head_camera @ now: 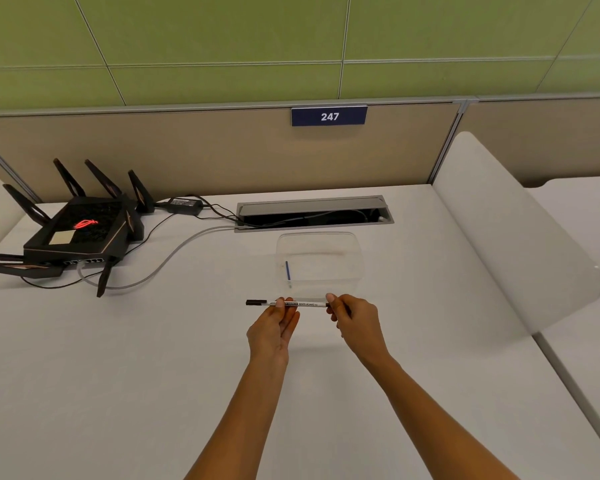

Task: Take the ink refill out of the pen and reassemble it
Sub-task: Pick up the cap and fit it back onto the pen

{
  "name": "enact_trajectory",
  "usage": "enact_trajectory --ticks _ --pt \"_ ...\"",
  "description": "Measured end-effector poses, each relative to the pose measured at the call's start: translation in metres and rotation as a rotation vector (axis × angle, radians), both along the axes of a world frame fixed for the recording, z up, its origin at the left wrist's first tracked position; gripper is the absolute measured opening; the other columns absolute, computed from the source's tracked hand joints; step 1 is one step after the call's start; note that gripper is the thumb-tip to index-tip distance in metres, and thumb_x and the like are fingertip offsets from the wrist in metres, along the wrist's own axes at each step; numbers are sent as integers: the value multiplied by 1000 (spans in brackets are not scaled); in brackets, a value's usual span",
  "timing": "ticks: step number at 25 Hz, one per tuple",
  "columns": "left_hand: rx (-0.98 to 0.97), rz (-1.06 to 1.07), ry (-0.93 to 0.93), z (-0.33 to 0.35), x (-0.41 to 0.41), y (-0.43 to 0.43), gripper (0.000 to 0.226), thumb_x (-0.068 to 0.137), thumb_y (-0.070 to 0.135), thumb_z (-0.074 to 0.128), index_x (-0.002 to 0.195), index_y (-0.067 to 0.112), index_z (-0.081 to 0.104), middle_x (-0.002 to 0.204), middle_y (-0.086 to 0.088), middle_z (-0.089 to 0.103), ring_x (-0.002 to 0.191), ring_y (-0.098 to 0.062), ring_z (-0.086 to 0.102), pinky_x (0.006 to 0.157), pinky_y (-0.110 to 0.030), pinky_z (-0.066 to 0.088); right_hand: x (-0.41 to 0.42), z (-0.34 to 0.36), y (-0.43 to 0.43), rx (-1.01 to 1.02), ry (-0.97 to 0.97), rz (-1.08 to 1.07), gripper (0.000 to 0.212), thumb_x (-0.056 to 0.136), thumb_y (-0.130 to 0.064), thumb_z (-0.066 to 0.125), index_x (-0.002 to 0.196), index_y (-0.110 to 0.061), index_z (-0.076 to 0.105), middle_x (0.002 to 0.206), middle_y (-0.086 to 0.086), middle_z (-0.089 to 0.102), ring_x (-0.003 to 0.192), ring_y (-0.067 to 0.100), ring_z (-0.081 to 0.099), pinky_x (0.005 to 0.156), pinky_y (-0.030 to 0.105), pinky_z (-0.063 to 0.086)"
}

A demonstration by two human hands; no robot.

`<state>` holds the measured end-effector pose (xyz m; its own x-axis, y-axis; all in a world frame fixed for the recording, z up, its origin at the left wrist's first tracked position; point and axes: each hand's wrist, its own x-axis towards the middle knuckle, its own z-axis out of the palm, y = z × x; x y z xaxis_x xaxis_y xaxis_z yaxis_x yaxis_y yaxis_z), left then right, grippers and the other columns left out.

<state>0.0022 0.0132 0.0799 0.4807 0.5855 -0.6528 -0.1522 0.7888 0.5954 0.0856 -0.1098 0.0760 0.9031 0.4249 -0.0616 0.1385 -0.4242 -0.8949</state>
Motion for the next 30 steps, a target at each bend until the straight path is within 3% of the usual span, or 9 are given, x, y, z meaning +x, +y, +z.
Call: enact_trajectory --ticks 2,6,10,12,16,21,26,30 --pt "6 7 4 0 0 0 17 89 7 63 104 -2 65 97 -16 70 93 -25 68 84 -38 53 -1 -2 0 25 2 -3 30 94 -40 53 83 -16 69 71 -4 67 66 13 63 68 37 57" --pt "12 19 20 1 0 1 15 90 7 62 101 -1 66 96 -15 70 91 -25 68 85 -38 53 -5 -4 -3 124 18 -3 7 91 -20 61 93 -18 67 77 -1 67 72 17 65 59 24 57" --pt "16 9 26 2 0 -1 11 90 7 63 96 0 67 93 -15 71 89 -24 68 85 -38 53 -5 -4 -1 76 51 -34 27 94 -36 55 83 -15 69 66 -2 66 58 12 62 52 21 54" --pt "18 16 29 2 0 -2 10 90 8 63 95 0 67 93 -15 71 89 -24 68 85 -38 53 -5 -4 -2 106 47 -40 23 94 -35 56 88 -17 69 71 -1 68 63 13 64 53 20 55" --pt "13 32 27 1 -2 0 12 89 8 63 98 0 66 95 -16 71 91 -25 68 85 -38 53 -6 -4 -4 198 31 -29 11 92 -15 60 100 -13 67 85 4 69 76 17 66 55 21 57" --pt "15 23 28 2 -2 -3 11 90 8 63 97 0 66 94 -15 70 90 -24 68 86 -38 53 -4 -4 -3 138 74 -41 23 95 -31 54 89 -14 69 72 -1 68 64 12 64 54 20 55" --pt "13 42 28 1 -2 -2 16 89 8 63 102 -2 66 96 -16 70 92 -25 68 85 -38 53 -7 -6 -6 209 69 1 9 92 -16 60 96 -14 68 78 1 69 67 13 67 57 22 57" --pt "18 29 27 4 -2 -4 16 89 8 63 102 -2 66 95 -16 70 90 -24 68 82 -37 54 -4 -4 -5 137 82 -22 27 94 -31 55 86 -9 70 66 2 67 56 11 62 52 20 54"
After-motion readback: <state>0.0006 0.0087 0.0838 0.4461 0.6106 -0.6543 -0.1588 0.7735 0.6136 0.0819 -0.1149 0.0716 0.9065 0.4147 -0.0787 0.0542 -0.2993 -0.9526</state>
